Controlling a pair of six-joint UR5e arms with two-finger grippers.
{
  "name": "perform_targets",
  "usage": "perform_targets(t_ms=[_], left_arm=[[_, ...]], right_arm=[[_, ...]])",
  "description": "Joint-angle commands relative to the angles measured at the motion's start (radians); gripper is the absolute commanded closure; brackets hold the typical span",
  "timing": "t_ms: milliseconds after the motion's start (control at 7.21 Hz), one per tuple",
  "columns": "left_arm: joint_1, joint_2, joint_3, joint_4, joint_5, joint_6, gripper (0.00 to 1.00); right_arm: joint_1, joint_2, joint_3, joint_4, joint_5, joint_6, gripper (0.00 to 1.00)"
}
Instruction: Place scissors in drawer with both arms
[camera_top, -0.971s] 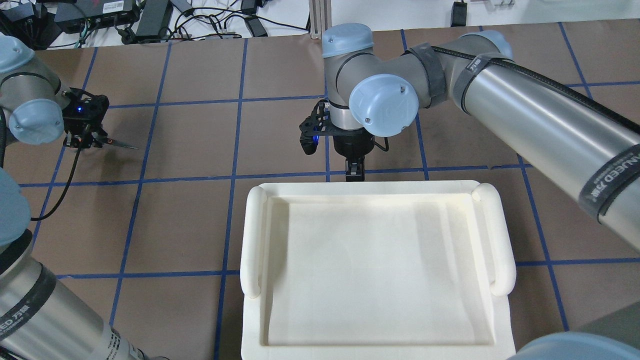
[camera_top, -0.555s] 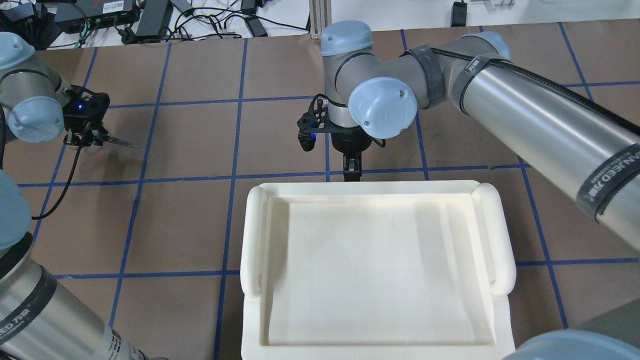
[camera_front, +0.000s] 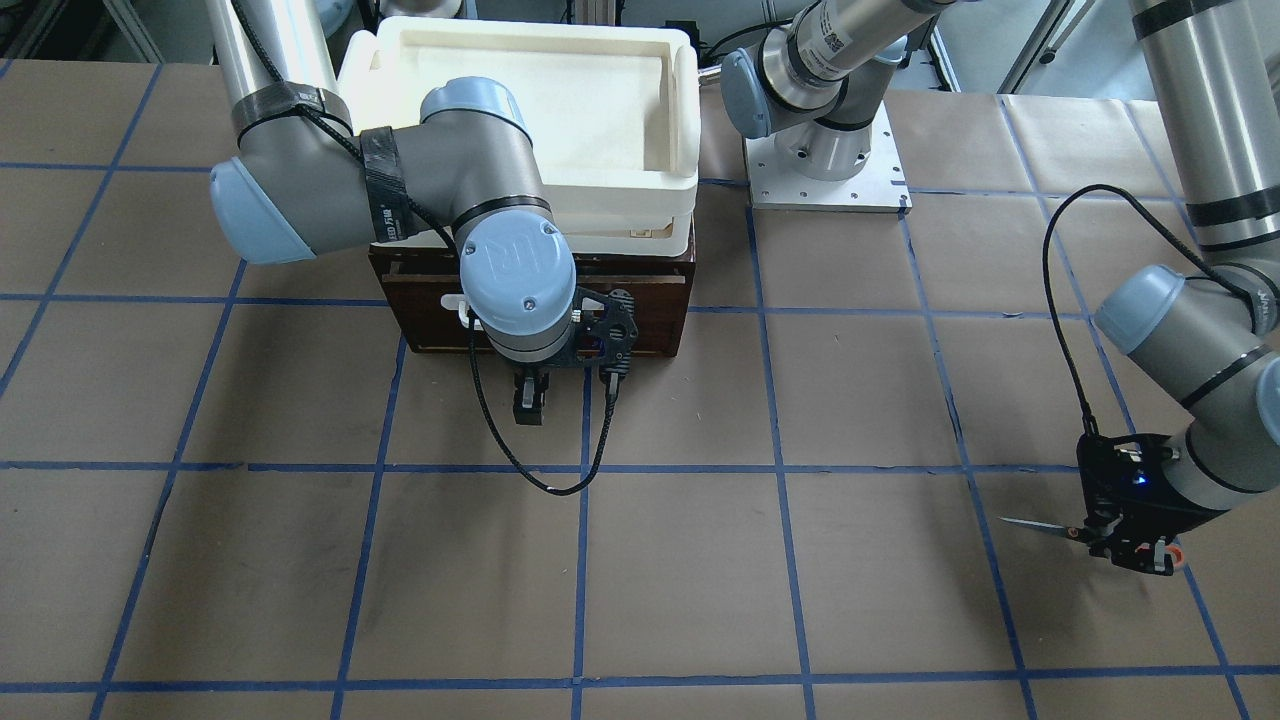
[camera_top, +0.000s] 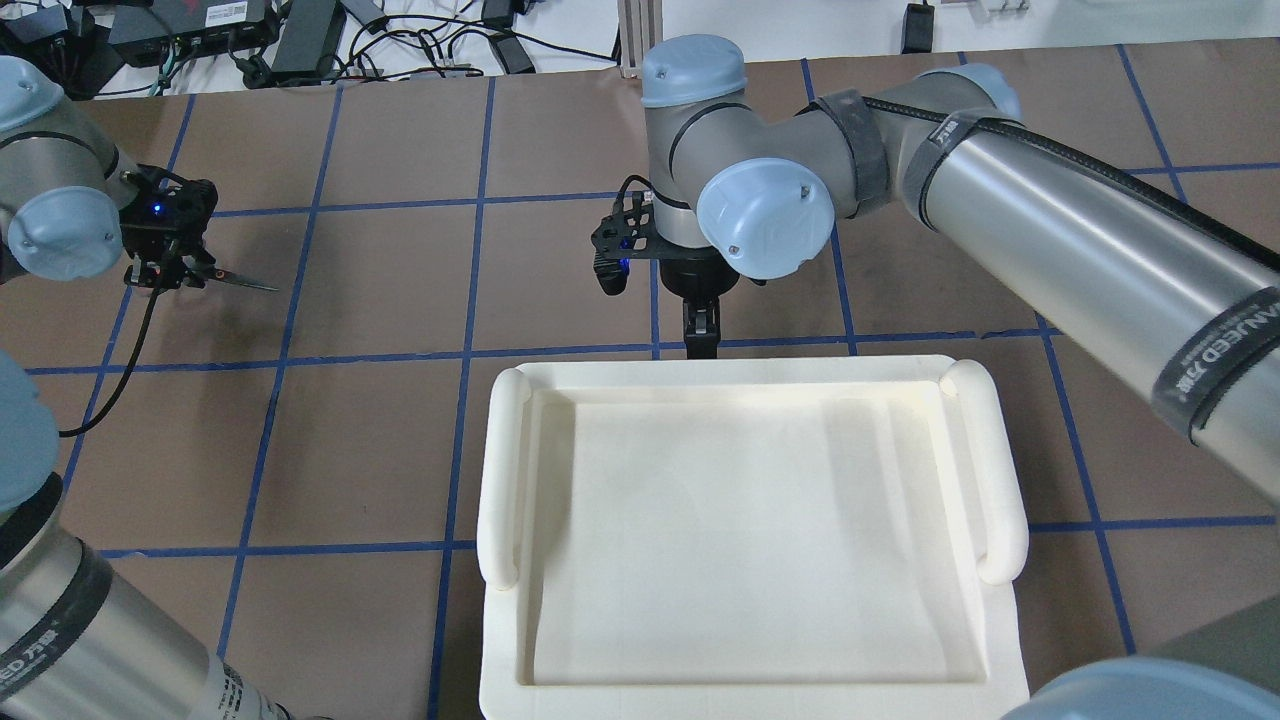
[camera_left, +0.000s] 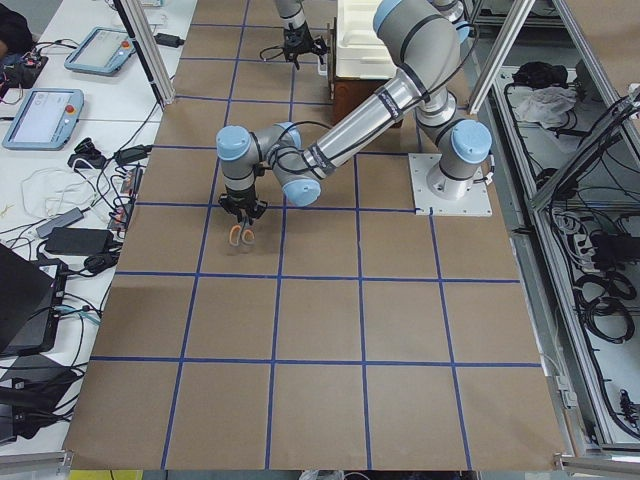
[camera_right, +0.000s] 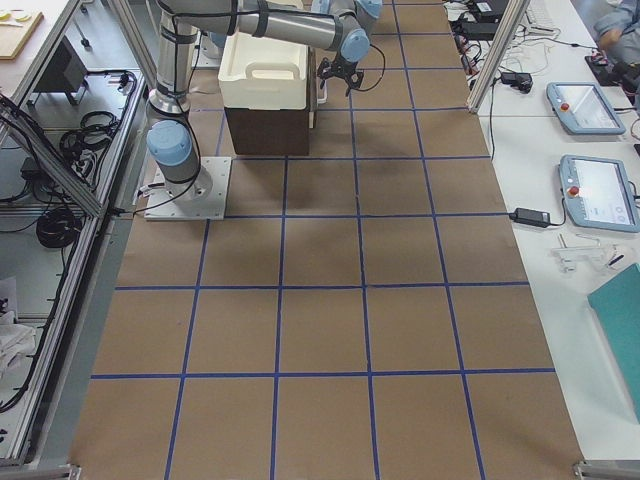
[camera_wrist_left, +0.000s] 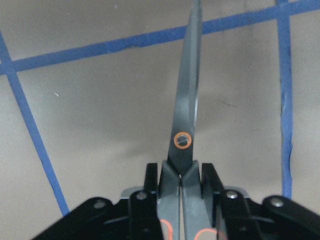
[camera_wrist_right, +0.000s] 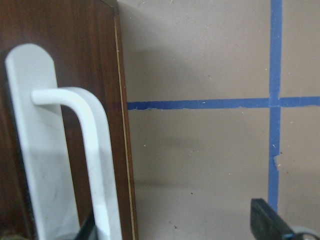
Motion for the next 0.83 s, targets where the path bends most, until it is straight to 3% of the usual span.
perform_targets(t_ms=[0, 277, 693], left_arm=[[-0.005, 0.063, 0.007, -0.104, -0.002, 0.0, 1.0], [-0.016, 0.144, 0.009, -0.212, -0.025, -0.043, 1.0], [-0.03, 0.171, 0.006, -0.23, -0.019, -0.091, 1.0]], right_arm=[[-0.01, 0.008, -0.012, -0.036, 0.002, -0.022, 0.0], [-0.013, 0.01, -0.012, -0.039, 0.002, -0.022, 0.0], [-0.029, 0.023, -0.041, -0.039, 0.011, -0.025, 0.0]])
